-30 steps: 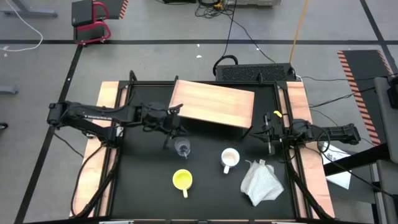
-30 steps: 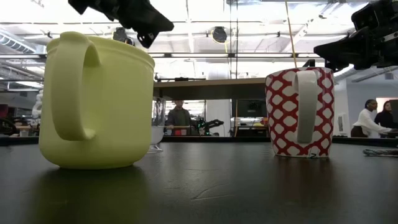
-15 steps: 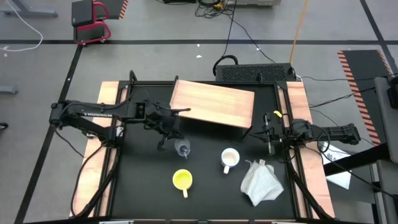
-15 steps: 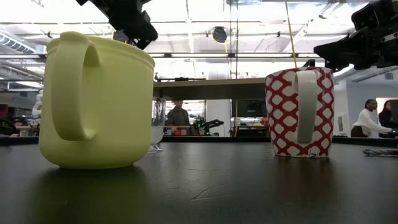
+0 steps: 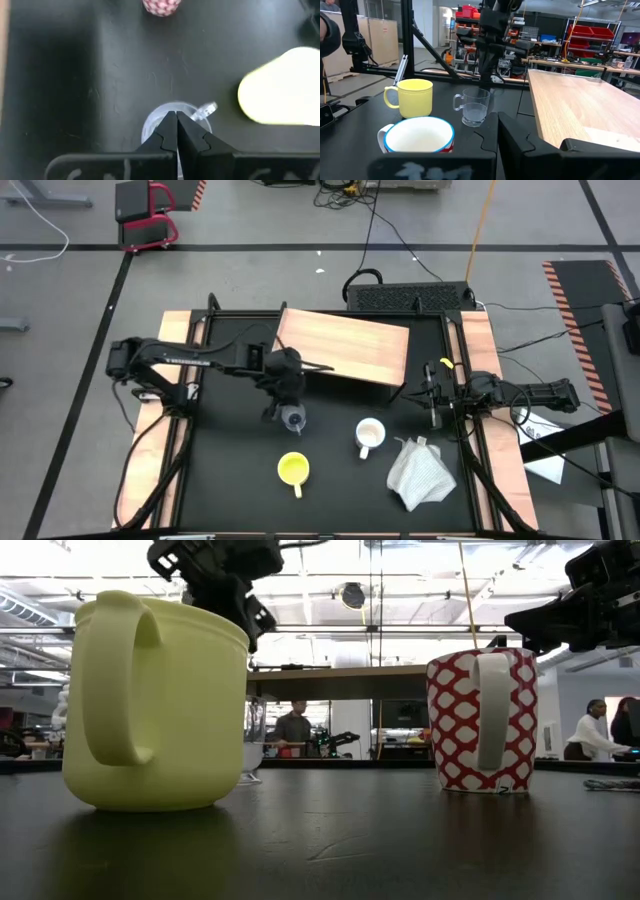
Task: Stack small to large cups/mugs on shelf
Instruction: Put the transparent mug on the shelf
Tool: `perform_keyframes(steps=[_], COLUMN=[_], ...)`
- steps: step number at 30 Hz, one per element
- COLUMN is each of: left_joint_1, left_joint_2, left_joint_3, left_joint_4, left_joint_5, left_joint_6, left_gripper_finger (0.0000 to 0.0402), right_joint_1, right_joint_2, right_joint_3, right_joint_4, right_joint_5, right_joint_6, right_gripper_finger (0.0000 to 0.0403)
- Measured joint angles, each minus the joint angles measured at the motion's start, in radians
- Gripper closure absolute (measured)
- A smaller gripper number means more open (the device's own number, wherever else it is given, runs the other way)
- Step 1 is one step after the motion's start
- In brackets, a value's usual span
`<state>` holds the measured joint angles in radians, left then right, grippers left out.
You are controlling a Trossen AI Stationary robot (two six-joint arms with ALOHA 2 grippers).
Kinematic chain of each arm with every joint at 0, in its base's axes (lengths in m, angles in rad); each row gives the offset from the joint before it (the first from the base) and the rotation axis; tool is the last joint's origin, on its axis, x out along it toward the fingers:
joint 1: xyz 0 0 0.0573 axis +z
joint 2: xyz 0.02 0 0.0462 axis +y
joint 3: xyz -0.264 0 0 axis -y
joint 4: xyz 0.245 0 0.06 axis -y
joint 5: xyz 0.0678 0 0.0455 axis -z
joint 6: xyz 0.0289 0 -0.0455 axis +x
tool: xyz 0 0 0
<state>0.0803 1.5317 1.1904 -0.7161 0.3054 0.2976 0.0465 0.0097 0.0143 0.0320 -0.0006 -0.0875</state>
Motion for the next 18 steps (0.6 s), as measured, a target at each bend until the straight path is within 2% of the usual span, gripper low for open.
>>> perform_keyframes(steps=[8, 18], left_joint_1=[0.000, -0.001], left_joint_2=[0.078, 0.079], left_joint_3=[0.031, 0.032], left_joint_4=[-0.053, -0.095], left_joint_5=[-0.019, -0.054], left_joint_6=[0.049, 0.061], left_gripper_finger=[0.0402, 0.0402], right_joint_1=[0.000, 0.000], right_joint_2=[0.003, 0.003], right_joint_3=[0.000, 0.000], right_joint_4=[-0.004, -0.006], right_joint_5=[0.000, 0.000], right_joint_6=[-0.001, -0.003], right_gripper_finger=[0.0403, 0.0403])
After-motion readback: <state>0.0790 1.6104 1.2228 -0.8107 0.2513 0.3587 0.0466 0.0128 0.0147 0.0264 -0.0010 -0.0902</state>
